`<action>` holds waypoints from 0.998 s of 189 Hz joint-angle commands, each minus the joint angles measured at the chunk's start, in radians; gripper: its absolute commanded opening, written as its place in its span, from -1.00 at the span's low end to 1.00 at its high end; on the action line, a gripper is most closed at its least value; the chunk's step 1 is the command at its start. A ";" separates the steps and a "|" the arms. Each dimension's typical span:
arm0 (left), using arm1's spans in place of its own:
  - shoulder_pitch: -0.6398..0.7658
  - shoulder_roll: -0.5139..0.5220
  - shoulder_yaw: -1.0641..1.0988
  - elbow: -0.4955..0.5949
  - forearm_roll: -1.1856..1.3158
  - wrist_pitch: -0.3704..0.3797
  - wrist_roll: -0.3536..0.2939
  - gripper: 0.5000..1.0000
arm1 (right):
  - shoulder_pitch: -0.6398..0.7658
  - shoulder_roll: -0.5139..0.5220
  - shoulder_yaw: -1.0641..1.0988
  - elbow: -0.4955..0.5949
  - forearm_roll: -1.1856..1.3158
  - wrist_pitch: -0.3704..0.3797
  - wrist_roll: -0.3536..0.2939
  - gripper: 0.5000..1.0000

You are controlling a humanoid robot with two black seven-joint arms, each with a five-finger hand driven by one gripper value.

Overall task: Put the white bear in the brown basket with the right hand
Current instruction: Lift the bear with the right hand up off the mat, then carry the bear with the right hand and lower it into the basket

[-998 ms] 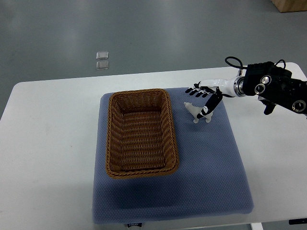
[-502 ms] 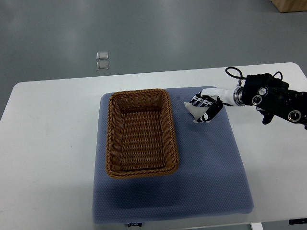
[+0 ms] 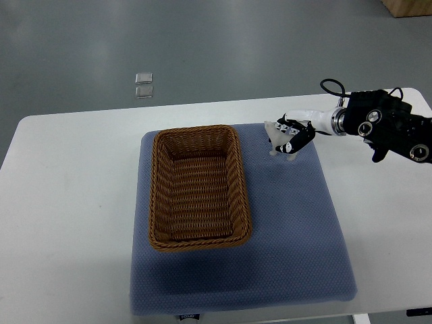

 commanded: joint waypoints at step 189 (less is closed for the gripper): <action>0.000 0.000 0.000 -0.003 0.003 0.000 0.000 1.00 | 0.277 0.197 -0.114 0.159 0.096 -0.015 0.001 -1.00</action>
